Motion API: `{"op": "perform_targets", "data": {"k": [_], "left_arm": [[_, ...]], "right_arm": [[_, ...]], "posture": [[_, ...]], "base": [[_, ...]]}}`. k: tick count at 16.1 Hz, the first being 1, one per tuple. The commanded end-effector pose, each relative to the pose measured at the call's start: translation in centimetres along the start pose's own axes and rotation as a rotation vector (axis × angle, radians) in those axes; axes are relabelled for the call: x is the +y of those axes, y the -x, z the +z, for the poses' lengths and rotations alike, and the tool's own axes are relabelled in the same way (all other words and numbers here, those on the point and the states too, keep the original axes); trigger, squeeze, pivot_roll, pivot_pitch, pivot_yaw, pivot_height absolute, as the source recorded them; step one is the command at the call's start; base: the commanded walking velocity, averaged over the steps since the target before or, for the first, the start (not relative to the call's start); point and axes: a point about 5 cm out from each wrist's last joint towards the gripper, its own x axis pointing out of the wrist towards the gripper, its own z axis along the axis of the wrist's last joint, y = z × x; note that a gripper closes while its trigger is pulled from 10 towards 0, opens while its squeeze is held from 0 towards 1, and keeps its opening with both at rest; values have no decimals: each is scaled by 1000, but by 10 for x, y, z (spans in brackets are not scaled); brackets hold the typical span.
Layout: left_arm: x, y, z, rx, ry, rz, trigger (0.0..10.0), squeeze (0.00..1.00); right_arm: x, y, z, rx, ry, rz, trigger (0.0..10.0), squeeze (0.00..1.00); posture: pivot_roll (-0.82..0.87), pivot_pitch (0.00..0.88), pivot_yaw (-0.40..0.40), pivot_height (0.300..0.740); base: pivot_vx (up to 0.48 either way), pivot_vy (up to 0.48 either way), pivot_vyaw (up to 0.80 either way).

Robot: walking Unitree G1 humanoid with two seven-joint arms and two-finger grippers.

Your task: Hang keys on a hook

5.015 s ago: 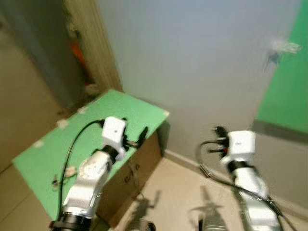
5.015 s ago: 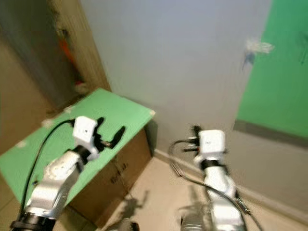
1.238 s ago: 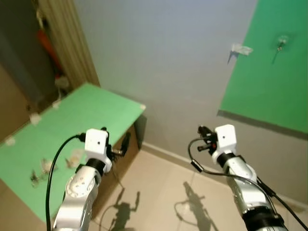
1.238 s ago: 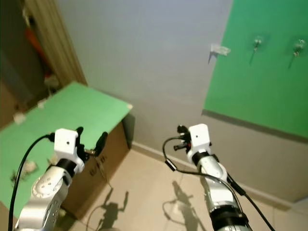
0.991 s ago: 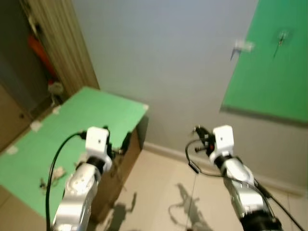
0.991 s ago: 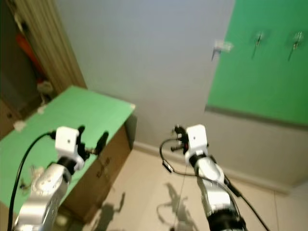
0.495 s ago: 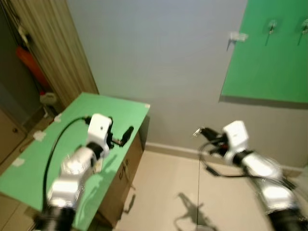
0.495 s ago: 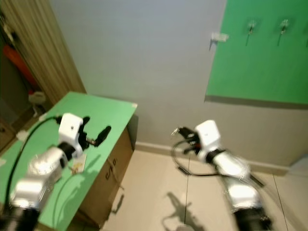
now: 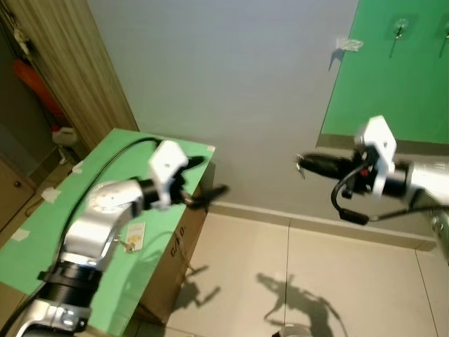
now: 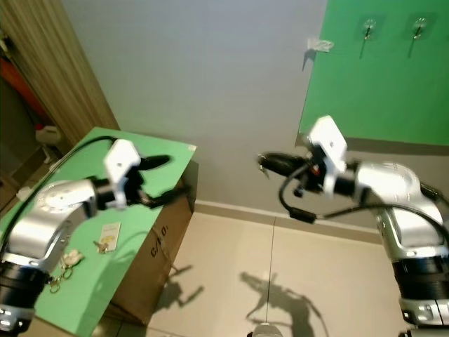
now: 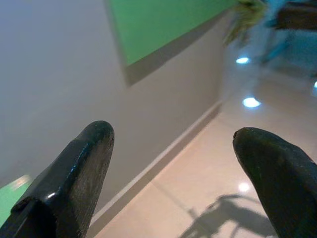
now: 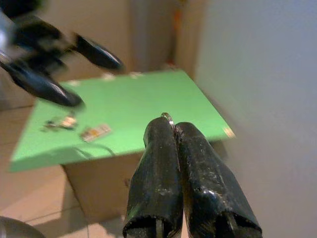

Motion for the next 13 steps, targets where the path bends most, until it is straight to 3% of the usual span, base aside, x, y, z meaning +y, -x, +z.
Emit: {"op": "perform_targets", "data": {"k": [1, 2, 4, 6, 8, 10, 13], "left_arm": [[-5, -2, 6, -5, -11, -48, 10000, 0], [-11, -6, 9, -33, 34, -79, 10000, 0], [-13, -11, 11, 33, 72, -54, 10000, 0], [-6, -11, 20, 15, 20, -12, 10000, 0], [-6, -8, 36, -105, -62, -35, 10000, 0], [-9, -9, 33, -92, -90, -32, 10000, 0], [-13, -6, 33, -94, 12, -105, 10000, 0]], "right_arm": [[6, -4, 6, -11, 9, 45, 0, 0], [12, -11, 12, -11, 27, 84, 0, 0], [22, -16, 17, 8, 45, 155, 0, 0], [26, -16, 18, 27, 57, 194, 0, 0], [28, -14, 14, 67, 81, 216, 0, 0], [28, -17, 14, 67, 81, 213, 0, 0], [29, -20, 13, 61, 79, 222, 0, 0]], "posture": [[-251, 7, 95, 740], [-257, 11, 100, 740], [-258, 12, 106, 740], [-254, 9, 109, 740], [-248, 0, 111, 740], [-243, 0, 113, 740], [-235, 0, 111, 740]], "base": [[0, 0, 0], [0, 0, 0], [0, 0, 0], [0, 0, 0], [0, 0, 0], [0, 0, 0], [0, 0, 0]]}}
